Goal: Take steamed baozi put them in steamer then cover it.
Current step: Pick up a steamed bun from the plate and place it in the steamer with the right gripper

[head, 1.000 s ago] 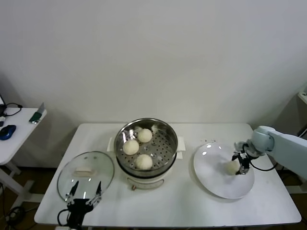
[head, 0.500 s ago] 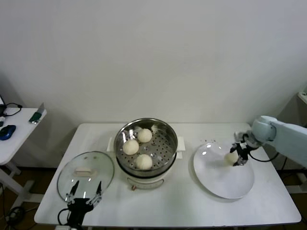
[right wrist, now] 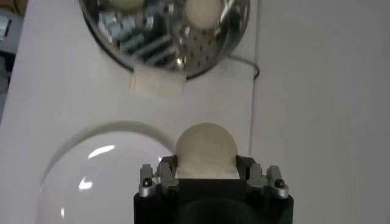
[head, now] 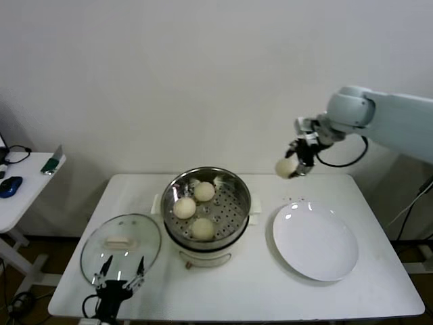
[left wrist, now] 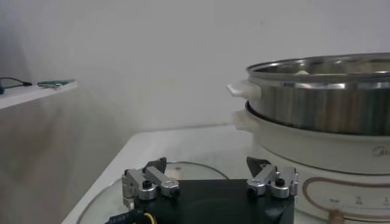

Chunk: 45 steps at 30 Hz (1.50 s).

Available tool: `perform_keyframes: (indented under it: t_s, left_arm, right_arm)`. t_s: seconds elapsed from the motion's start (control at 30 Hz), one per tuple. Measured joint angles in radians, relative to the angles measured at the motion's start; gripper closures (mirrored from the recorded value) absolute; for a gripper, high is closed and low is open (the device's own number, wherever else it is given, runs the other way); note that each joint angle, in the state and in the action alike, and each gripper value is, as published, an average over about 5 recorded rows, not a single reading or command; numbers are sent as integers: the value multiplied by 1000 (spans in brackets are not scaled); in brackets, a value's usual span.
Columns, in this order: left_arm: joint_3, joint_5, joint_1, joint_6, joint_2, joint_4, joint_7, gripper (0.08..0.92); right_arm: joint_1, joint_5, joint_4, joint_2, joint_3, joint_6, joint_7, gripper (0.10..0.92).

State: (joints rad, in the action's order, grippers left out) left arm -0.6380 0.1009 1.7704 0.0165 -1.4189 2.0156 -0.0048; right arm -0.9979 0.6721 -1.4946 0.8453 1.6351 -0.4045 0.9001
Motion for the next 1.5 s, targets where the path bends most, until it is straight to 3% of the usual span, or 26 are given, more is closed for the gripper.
perform_keyframes:
  t_s: [0.43,1.2,1.5]
  left_arm:
    - [-11,6,9,1,3,12,-2,177]
    - [-20,18,-3,-2,2,4,-3,177]
    - [-22,18,-1,-4,2,8,-3,177]
  right_arm:
    - [50,125,-96,218,-39,-183,-155,381]
    - [347,7,5,308,-88,-271,-275,375]
    - [372,-9,25,310,-110,-257,-268,215]
